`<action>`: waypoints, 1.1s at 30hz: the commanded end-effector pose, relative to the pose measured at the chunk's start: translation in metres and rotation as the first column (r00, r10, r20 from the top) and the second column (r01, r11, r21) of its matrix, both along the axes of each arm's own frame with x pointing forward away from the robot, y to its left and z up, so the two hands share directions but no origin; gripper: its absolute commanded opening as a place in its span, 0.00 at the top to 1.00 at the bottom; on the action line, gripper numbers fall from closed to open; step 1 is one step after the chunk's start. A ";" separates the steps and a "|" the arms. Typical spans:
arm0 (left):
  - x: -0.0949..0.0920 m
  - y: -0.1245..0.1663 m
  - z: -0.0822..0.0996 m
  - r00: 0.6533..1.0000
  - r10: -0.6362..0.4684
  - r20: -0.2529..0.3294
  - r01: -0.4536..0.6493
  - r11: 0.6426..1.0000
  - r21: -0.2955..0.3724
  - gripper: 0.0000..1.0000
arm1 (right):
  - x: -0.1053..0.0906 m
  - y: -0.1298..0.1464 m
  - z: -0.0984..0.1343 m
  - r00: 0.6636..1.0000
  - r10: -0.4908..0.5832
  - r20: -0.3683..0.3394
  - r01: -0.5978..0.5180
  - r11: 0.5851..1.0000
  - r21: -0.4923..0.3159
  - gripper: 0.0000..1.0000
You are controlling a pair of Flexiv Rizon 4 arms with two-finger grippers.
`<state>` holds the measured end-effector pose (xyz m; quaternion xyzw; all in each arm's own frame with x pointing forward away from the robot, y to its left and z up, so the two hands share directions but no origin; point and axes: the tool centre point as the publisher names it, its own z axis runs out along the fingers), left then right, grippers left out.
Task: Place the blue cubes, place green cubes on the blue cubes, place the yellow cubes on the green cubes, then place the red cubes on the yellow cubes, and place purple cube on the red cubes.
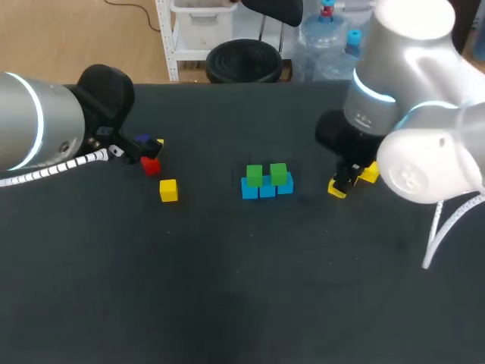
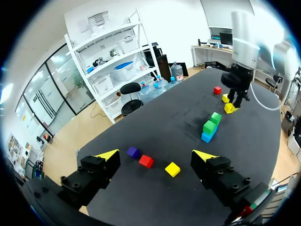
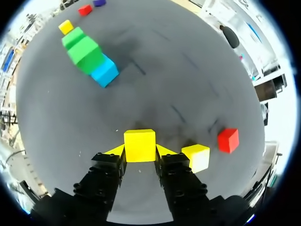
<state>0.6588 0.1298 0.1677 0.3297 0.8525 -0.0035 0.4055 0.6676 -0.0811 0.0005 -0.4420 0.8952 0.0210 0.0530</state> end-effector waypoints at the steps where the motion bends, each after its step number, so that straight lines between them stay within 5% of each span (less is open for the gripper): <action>1: 0.000 0.000 -0.001 1.000 0.003 0.004 -0.003 1.000 -0.002 0.00 | -0.007 -0.015 0.020 0.999 0.047 0.010 -0.047 0.998 0.032 1.00; 8: 0.000 0.000 -0.001 1.000 0.003 0.004 -0.003 1.000 -0.002 0.00 | -0.011 -0.023 0.061 0.987 0.158 0.041 -0.161 0.983 0.086 1.00; 18: 0.000 0.000 -0.001 1.000 0.003 0.004 -0.003 1.000 -0.002 0.00 | -0.040 0.015 0.110 0.919 0.381 0.100 -0.391 0.913 0.115 1.00; 33: 0.000 0.000 -0.001 1.000 0.003 0.004 -0.003 1.000 -0.002 0.00 | -0.051 0.064 0.096 0.789 0.609 0.079 -0.612 0.790 0.031 1.00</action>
